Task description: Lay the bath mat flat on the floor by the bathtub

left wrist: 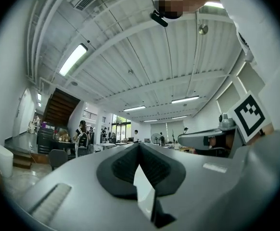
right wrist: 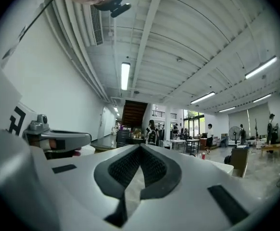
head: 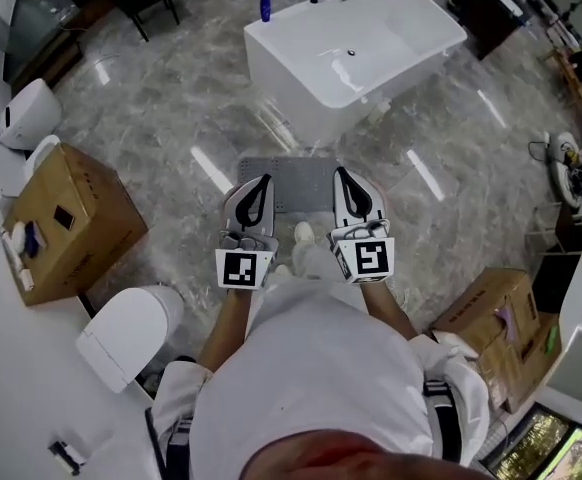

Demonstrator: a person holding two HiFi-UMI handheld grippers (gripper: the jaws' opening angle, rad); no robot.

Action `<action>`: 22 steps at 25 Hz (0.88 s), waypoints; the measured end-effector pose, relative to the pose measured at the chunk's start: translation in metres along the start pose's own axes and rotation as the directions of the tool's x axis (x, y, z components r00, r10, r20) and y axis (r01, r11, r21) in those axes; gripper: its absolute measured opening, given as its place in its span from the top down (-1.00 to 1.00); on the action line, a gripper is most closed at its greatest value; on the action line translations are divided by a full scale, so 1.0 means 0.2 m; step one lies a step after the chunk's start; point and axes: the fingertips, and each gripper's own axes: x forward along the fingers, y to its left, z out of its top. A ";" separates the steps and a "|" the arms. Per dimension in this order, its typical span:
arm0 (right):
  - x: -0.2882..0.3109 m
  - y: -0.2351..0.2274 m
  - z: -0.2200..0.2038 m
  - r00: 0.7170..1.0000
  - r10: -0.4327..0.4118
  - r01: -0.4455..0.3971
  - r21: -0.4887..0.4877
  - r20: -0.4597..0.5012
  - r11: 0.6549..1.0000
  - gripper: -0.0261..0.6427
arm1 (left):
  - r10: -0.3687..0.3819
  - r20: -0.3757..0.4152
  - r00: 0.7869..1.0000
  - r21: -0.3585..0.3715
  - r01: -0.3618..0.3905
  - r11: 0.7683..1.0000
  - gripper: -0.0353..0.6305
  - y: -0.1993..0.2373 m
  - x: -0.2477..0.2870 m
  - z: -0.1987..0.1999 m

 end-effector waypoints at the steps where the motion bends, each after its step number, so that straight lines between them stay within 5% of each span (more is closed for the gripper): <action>1: -0.01 -0.01 -0.02 1.000 0.000 0.000 0.011 -0.004 1.000 0.92 | 0.016 -0.006 1.000 0.001 -0.016 1.000 0.91 0.01 -0.02 0.00; 11: 0.02 -0.08 0.26 0.991 0.024 -0.016 -0.061 0.134 0.998 0.92 | 0.032 0.037 0.999 0.044 -0.034 0.998 0.91 0.04 0.00 0.12; 14: 0.03 -0.04 0.35 0.984 0.047 -0.036 -0.068 0.171 0.997 0.92 | 0.020 0.065 0.998 0.000 -0.020 1.000 0.91 0.05 0.00 0.17; 22: 0.04 -0.10 0.31 0.987 0.086 -0.083 -0.031 0.136 0.996 0.92 | -0.047 0.002 0.999 0.026 0.047 0.999 0.91 -0.04 0.13 0.12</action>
